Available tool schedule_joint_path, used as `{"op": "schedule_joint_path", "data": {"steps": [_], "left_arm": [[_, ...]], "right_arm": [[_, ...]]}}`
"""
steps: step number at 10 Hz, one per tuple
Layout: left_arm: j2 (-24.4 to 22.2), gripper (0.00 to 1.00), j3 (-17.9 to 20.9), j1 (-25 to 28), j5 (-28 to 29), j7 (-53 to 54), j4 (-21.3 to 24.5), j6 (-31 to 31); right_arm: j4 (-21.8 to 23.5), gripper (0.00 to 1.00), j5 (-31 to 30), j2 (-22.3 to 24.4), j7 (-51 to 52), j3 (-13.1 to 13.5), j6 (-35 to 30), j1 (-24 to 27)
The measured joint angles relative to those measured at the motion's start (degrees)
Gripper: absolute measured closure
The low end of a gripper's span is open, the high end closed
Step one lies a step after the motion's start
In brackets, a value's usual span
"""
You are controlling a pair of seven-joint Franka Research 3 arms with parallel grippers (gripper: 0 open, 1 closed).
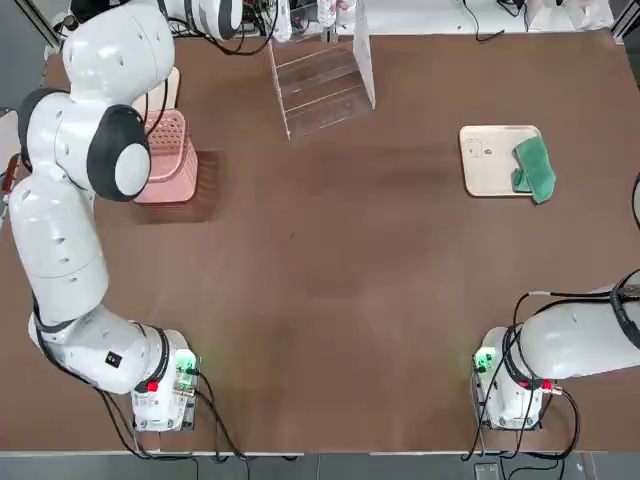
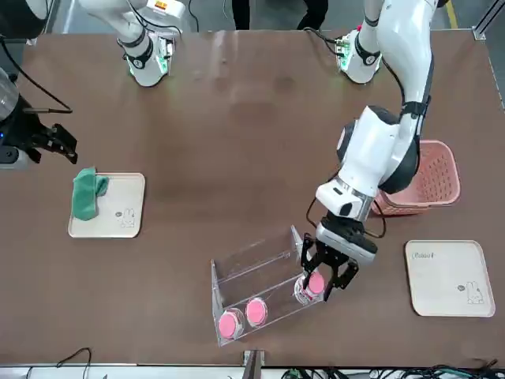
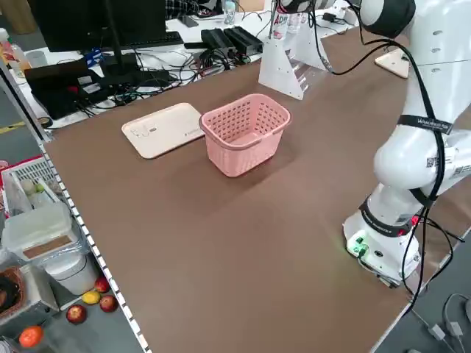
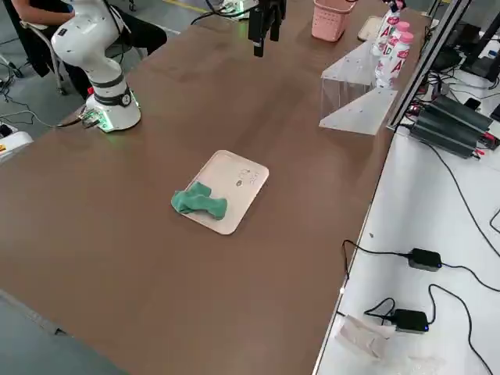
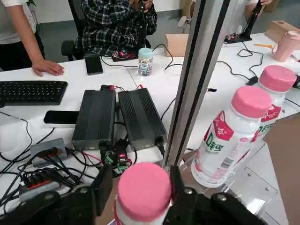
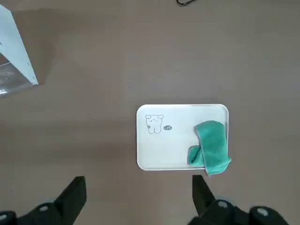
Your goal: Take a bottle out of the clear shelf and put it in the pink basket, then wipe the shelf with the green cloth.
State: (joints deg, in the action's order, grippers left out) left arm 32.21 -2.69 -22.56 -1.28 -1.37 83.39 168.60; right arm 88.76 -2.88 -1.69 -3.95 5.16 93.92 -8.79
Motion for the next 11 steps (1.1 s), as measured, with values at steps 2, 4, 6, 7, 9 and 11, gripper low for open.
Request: {"op": "schedule_joint_path", "data": {"steps": [2, 4, 6, 7, 9, 11], "left_arm": [[0.0, 0.56, 0.0, 0.0, 0.0, -0.3, 0.1, 0.0], [-0.1, 0.56, 0.0, 0.1, 0.0, -0.5, 0.2, 0.0], [-0.1, 0.56, 0.0, 0.1, 0.0, -0.7, 0.2, 0.0], [-0.2, 0.56, 0.1, 0.3, 0.0, -0.7, 0.2, 0.0], [-0.7, 0.56, 0.2, 0.5, 0.0, -0.8, 0.1, -1.3], [-3.2, 0.56, 0.3, 0.7, 0.0, -0.8, -0.9, -6.4]], "right_arm": [[0.0, 0.0, 0.0, 0.0, 0.0, 0.0, 0.0, 0.0], [0.0, 0.0, 0.0, 0.0, 0.0, 0.0, 0.0, 0.0], [0.0, 0.0, 0.0, 0.0, 0.0, 0.0, 0.0, 0.0], [0.0, 0.0, 0.0, 0.0, 0.0, 0.0, 0.0, 0.0], [0.0, 0.0, 0.0, -0.1, 0.0, 0.0, 0.0, 0.1], [0.0, 0.0, 0.0, -0.1, 0.0, 0.1, 0.0, 0.1]]}}
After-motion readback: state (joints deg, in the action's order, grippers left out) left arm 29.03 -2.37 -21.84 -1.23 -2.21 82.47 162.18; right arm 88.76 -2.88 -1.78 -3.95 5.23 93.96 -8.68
